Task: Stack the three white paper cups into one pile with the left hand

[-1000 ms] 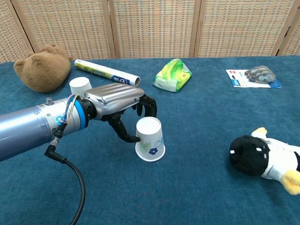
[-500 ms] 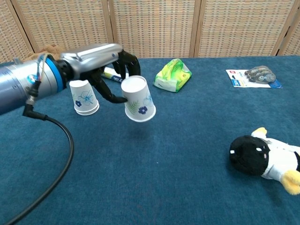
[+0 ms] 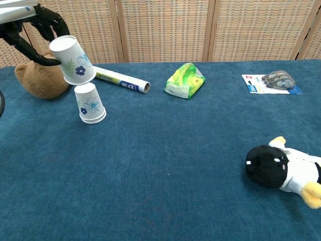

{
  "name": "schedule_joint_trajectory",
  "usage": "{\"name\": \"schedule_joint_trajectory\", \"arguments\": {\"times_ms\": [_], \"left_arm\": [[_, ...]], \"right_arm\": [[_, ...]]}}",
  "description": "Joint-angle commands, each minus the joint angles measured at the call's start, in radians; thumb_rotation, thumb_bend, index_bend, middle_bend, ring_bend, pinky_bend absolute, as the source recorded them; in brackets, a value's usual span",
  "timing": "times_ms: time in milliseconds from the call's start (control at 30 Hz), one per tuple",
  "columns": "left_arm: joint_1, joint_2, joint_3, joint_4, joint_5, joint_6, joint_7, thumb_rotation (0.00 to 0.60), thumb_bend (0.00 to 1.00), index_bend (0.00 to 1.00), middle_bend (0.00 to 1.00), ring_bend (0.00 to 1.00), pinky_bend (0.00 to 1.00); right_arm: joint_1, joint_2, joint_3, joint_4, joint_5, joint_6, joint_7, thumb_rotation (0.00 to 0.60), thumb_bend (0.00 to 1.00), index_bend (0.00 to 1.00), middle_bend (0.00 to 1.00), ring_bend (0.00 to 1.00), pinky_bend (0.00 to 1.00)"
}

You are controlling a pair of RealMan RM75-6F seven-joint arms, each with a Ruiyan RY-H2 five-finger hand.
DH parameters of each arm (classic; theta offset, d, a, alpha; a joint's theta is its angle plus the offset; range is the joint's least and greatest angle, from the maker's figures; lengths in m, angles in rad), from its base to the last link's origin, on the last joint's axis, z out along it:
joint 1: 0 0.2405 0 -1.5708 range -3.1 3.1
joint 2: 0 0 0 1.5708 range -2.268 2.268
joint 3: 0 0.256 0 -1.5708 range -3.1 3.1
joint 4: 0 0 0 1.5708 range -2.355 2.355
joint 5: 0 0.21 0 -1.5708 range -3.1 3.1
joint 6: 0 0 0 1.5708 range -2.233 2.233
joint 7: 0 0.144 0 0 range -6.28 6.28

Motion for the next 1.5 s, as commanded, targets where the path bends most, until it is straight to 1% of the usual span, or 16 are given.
{"name": "schedule_joint_trajectory", "arguments": {"times_ms": [33, 133, 500, 767, 833, 867, 933, 967, 1000, 1067, 1100, 1200, 1300, 1400, 1467, 1500], "left_arm": [[0.022, 0.015, 0.001, 0.064, -0.020, -0.026, -0.079, 0.600, 0.26, 0.45, 0.43, 0.39, 0.29], [0.020, -0.002, -0.001, 0.104, -0.025, -0.043, -0.110, 0.600, 0.26, 0.45, 0.43, 0.39, 0.29], [-0.016, -0.081, 0.004, 0.227, -0.026, -0.120, -0.154, 0.600, 0.26, 0.45, 0.43, 0.39, 0.29], [-0.045, -0.138, -0.001, 0.274, -0.030, -0.140, -0.128, 0.600, 0.26, 0.45, 0.41, 0.38, 0.29], [-0.050, -0.154, -0.005, 0.284, -0.035, -0.141, -0.123, 0.600, 0.26, 0.45, 0.40, 0.36, 0.29], [-0.053, -0.161, -0.006, 0.286, -0.038, -0.143, -0.122, 0.600, 0.26, 0.45, 0.38, 0.34, 0.29], [-0.057, -0.173, -0.008, 0.293, -0.041, -0.146, -0.116, 0.600, 0.26, 0.40, 0.28, 0.24, 0.27], [-0.059, -0.177, -0.008, 0.295, -0.042, -0.147, -0.114, 0.600, 0.26, 0.34, 0.18, 0.15, 0.23], [-0.061, -0.182, -0.009, 0.297, -0.043, -0.149, -0.112, 0.600, 0.26, 0.23, 0.09, 0.07, 0.18], [-0.063, -0.187, -0.010, 0.299, -0.042, -0.149, -0.112, 0.600, 0.26, 0.07, 0.01, 0.01, 0.10], [-0.064, -0.186, -0.009, 0.297, -0.043, -0.152, -0.112, 0.600, 0.26, 0.02, 0.00, 0.00, 0.05], [-0.064, -0.168, -0.008, 0.277, -0.042, -0.156, -0.100, 0.600, 0.26, 0.00, 0.00, 0.00, 0.00], [-0.051, -0.135, -0.013, 0.237, -0.028, -0.120, -0.089, 0.600, 0.26, 0.00, 0.00, 0.00, 0.00], [-0.029, -0.084, -0.014, 0.175, -0.023, -0.086, -0.069, 0.600, 0.26, 0.00, 0.00, 0.00, 0.00], [0.006, -0.027, -0.013, 0.103, -0.017, -0.033, -0.047, 0.600, 0.25, 0.00, 0.00, 0.00, 0.00], [0.070, 0.021, -0.008, 0.047, -0.030, 0.046, -0.049, 0.600, 0.24, 0.00, 0.00, 0.00, 0.00]], "right_arm": [[0.001, -0.004, -0.002, -0.001, 0.000, -0.003, -0.010, 0.600, 0.00, 0.00, 0.00, 0.00, 0.00], [0.002, -0.009, -0.002, 0.002, 0.003, -0.006, -0.023, 0.600, 0.00, 0.00, 0.00, 0.00, 0.00], [0.006, -0.022, 0.002, 0.014, 0.021, -0.020, -0.042, 0.600, 0.00, 0.00, 0.00, 0.00, 0.00], [0.007, -0.021, 0.005, 0.020, 0.030, -0.025, -0.034, 0.600, 0.00, 0.00, 0.00, 0.00, 0.00], [0.007, -0.020, 0.005, 0.021, 0.031, -0.026, -0.031, 0.600, 0.00, 0.00, 0.00, 0.00, 0.00], [0.007, -0.020, 0.005, 0.022, 0.032, -0.026, -0.029, 0.600, 0.00, 0.00, 0.00, 0.00, 0.00], [0.007, -0.019, 0.006, 0.023, 0.033, -0.026, -0.027, 0.600, 0.00, 0.00, 0.00, 0.00, 0.00], [0.007, -0.019, 0.006, 0.023, 0.033, -0.026, -0.026, 0.600, 0.00, 0.00, 0.00, 0.00, 0.00], [0.007, -0.018, 0.007, 0.023, 0.034, -0.027, -0.025, 0.600, 0.00, 0.00, 0.00, 0.00, 0.00], [0.007, -0.017, 0.007, 0.023, 0.035, -0.026, -0.023, 0.600, 0.00, 0.00, 0.00, 0.00, 0.00], [0.006, -0.017, 0.007, 0.023, 0.036, -0.026, -0.022, 0.600, 0.00, 0.00, 0.00, 0.00, 0.00], [0.006, -0.016, 0.008, 0.024, 0.037, -0.027, -0.020, 0.600, 0.00, 0.00, 0.00, 0.00, 0.00], [0.006, -0.016, 0.006, 0.024, 0.035, -0.027, -0.020, 0.600, 0.00, 0.00, 0.00, 0.00, 0.00], [0.006, -0.016, 0.005, 0.021, 0.032, -0.025, -0.022, 0.600, 0.00, 0.00, 0.00, 0.00, 0.00], [0.005, -0.016, 0.004, 0.019, 0.028, -0.023, -0.023, 0.600, 0.00, 0.00, 0.00, 0.00, 0.00], [0.006, -0.016, 0.002, 0.016, 0.025, -0.023, -0.024, 0.600, 0.00, 0.00, 0.00, 0.00, 0.00]]}}
